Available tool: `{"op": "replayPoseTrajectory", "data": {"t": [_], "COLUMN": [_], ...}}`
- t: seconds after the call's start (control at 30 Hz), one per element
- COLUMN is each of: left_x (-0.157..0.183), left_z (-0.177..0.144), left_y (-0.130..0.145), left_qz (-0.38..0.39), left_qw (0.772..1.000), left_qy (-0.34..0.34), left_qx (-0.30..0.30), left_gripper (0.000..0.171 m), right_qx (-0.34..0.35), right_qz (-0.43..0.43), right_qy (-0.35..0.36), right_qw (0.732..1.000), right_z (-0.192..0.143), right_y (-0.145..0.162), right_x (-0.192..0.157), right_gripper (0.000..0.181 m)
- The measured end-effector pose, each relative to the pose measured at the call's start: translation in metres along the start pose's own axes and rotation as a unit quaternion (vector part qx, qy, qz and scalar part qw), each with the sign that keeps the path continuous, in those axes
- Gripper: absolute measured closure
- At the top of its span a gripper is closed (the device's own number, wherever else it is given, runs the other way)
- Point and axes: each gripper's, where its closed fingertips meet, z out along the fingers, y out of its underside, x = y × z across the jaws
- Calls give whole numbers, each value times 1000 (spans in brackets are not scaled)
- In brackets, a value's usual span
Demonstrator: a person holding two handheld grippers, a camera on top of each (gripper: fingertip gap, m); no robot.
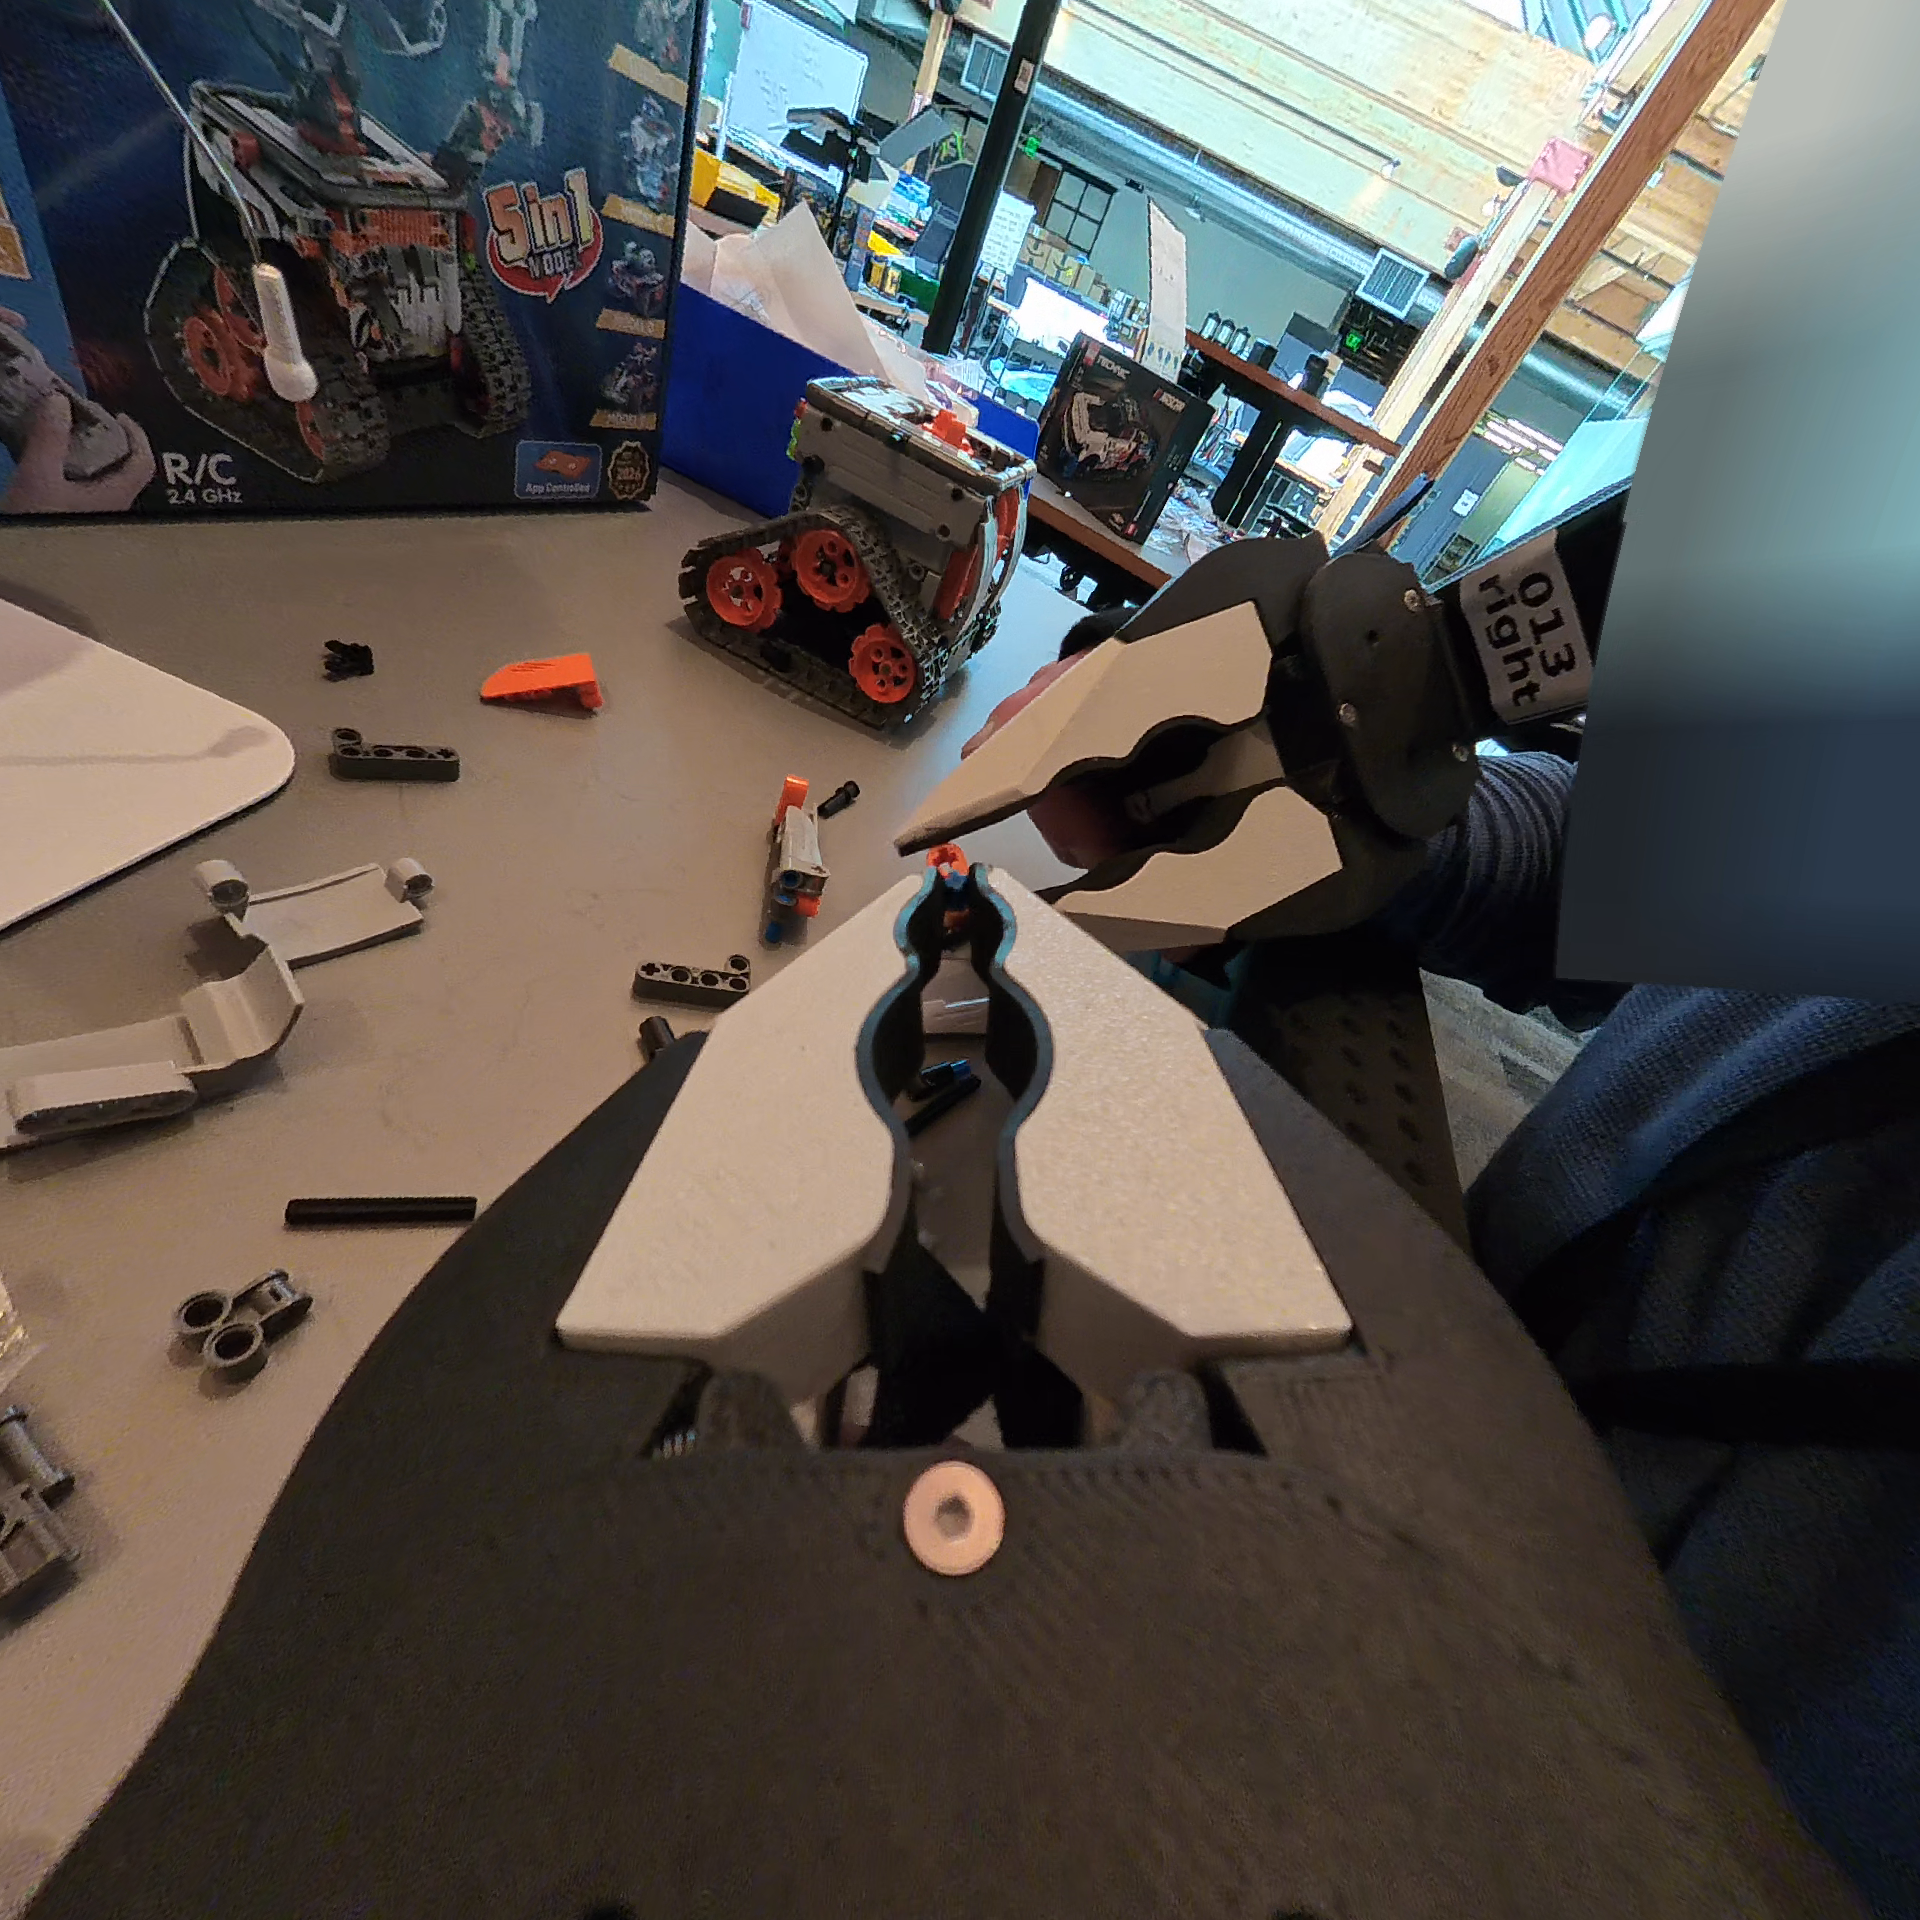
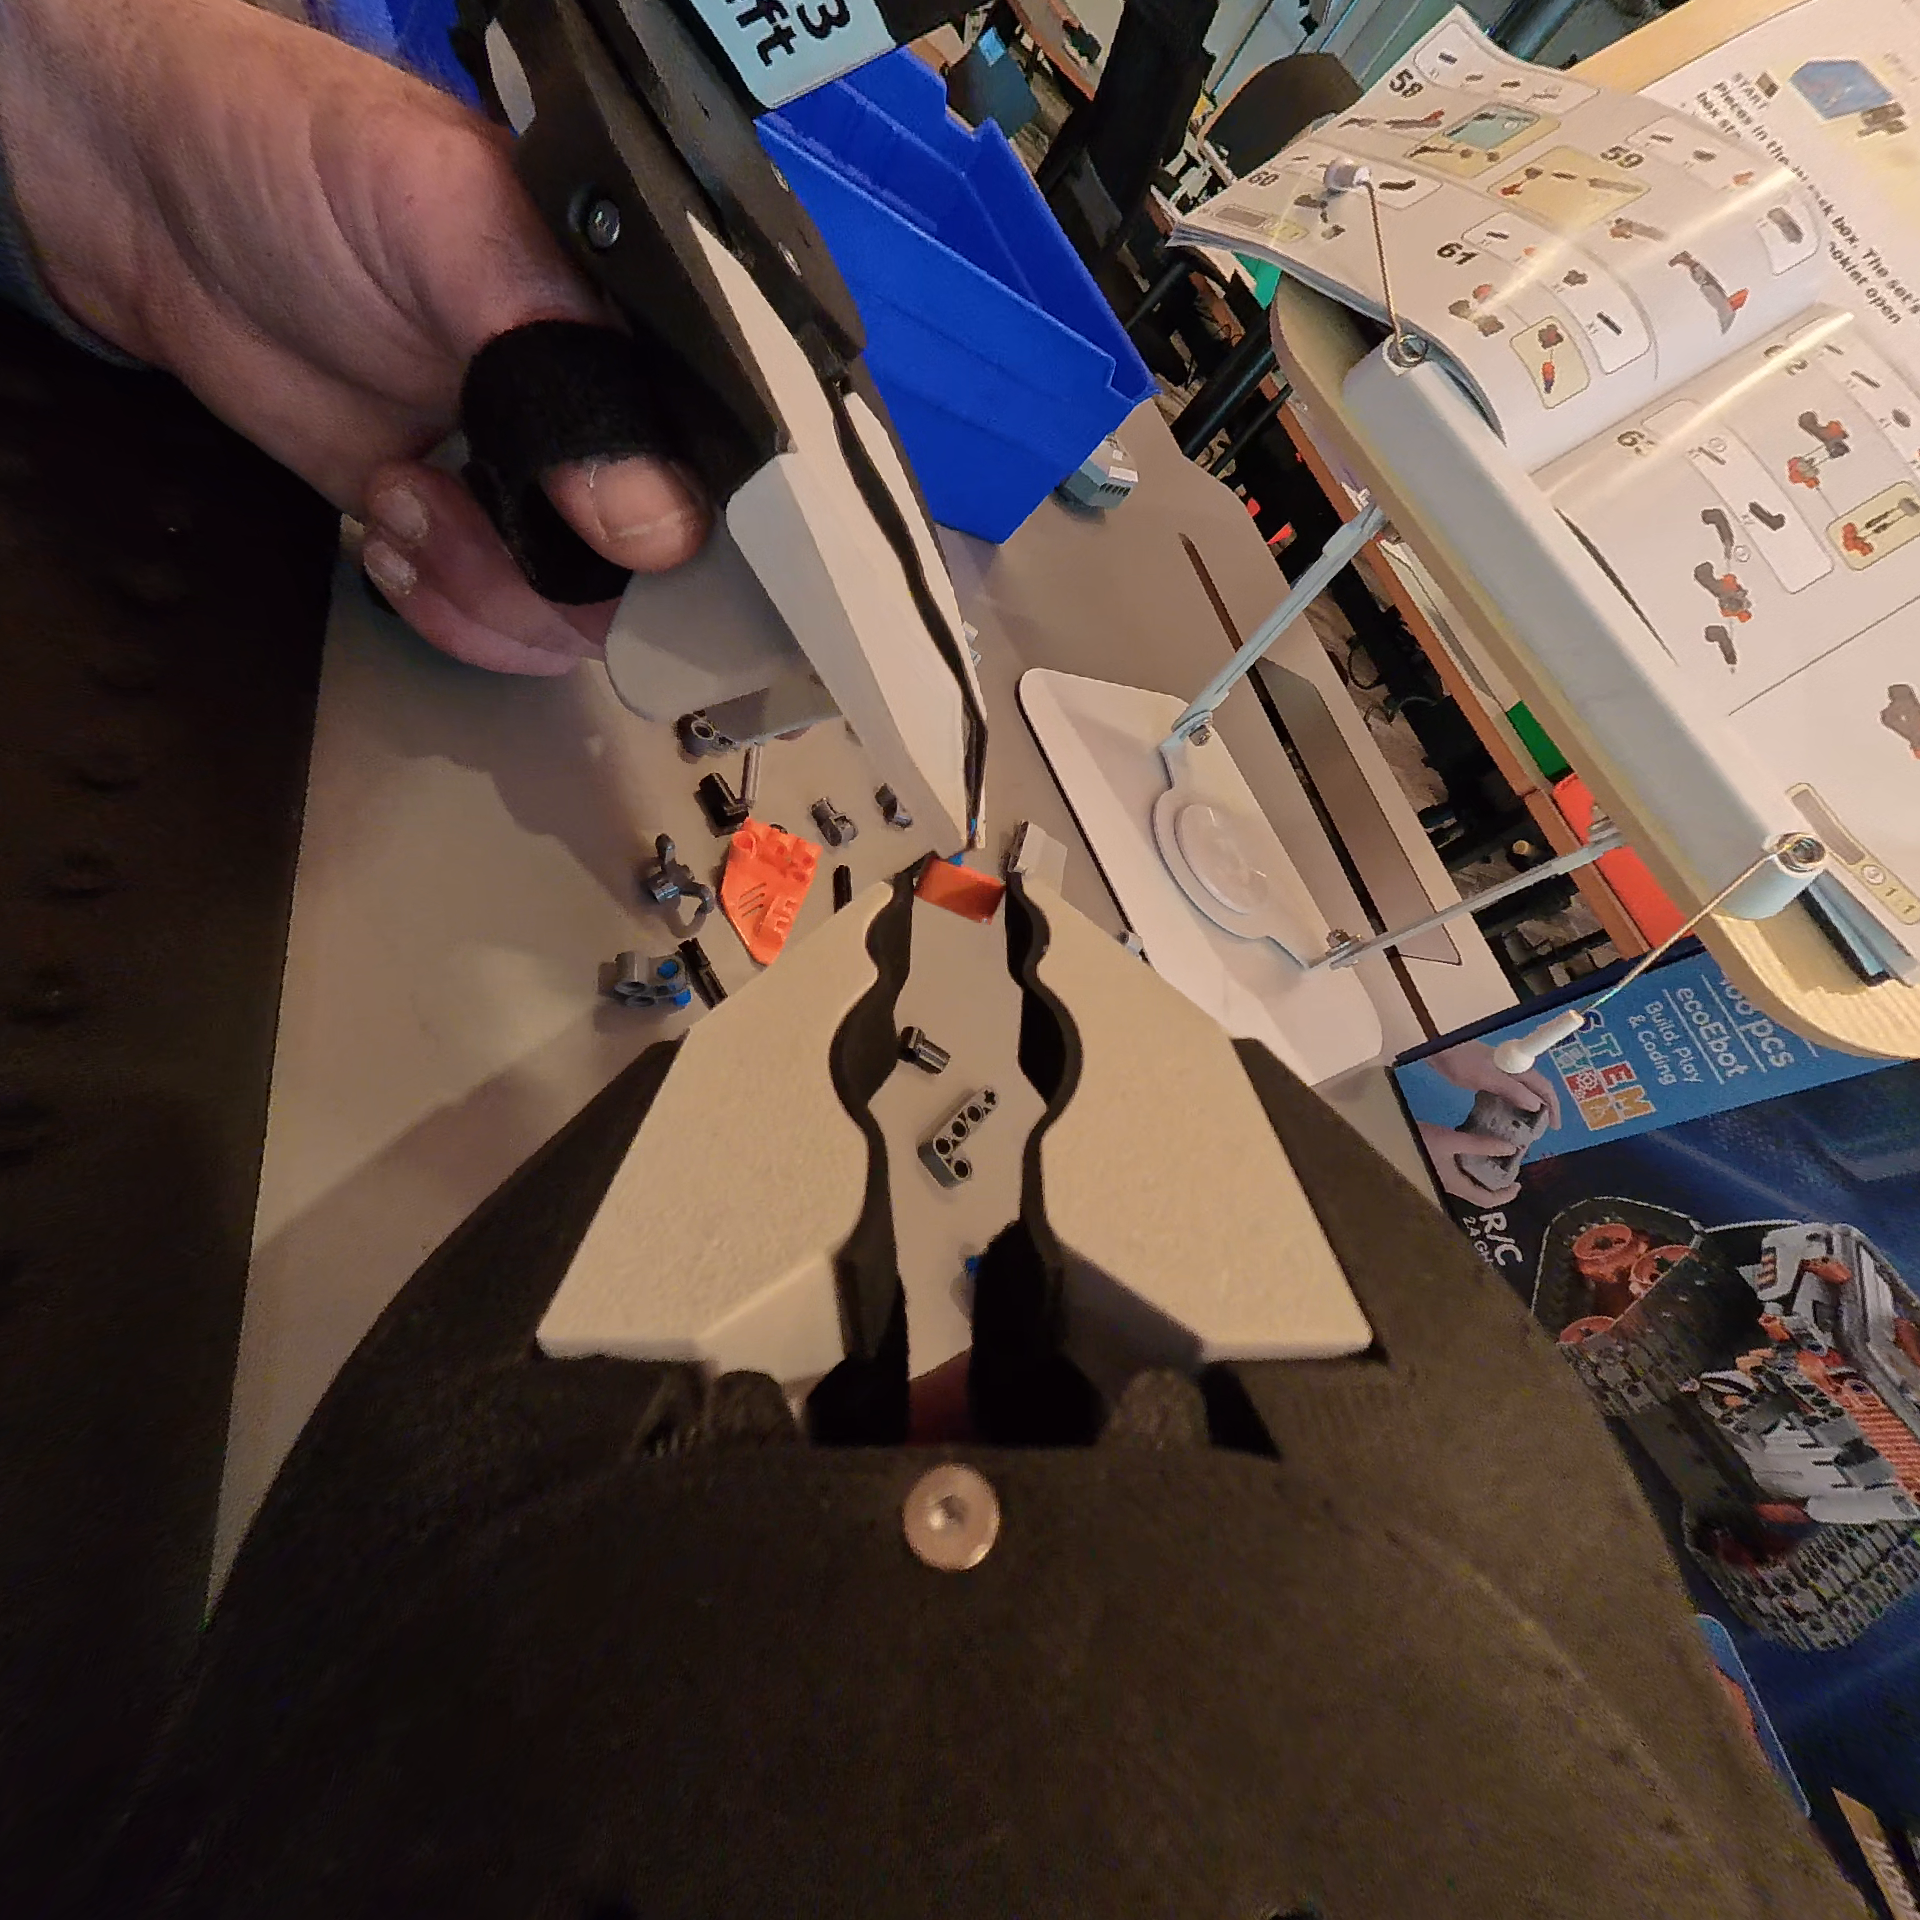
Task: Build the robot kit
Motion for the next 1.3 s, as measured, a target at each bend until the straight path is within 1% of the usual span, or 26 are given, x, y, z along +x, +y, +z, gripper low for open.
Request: {"op": "replayPoseTrajectory", "data": {"t": [1.3], "left_x": [1], "left_z": [1], "left_y": [3], "left_qz": [13], "left_qw": [1000], "left_qy": [0], "left_qx": [-11], "left_gripper": [169], "right_qx": [1], "right_qz": [-24], "right_qy": [-2], "right_qw": [1000], "right_z": [-2], "right_y": [2], "right_x": [-3], "right_gripper": [166]}}
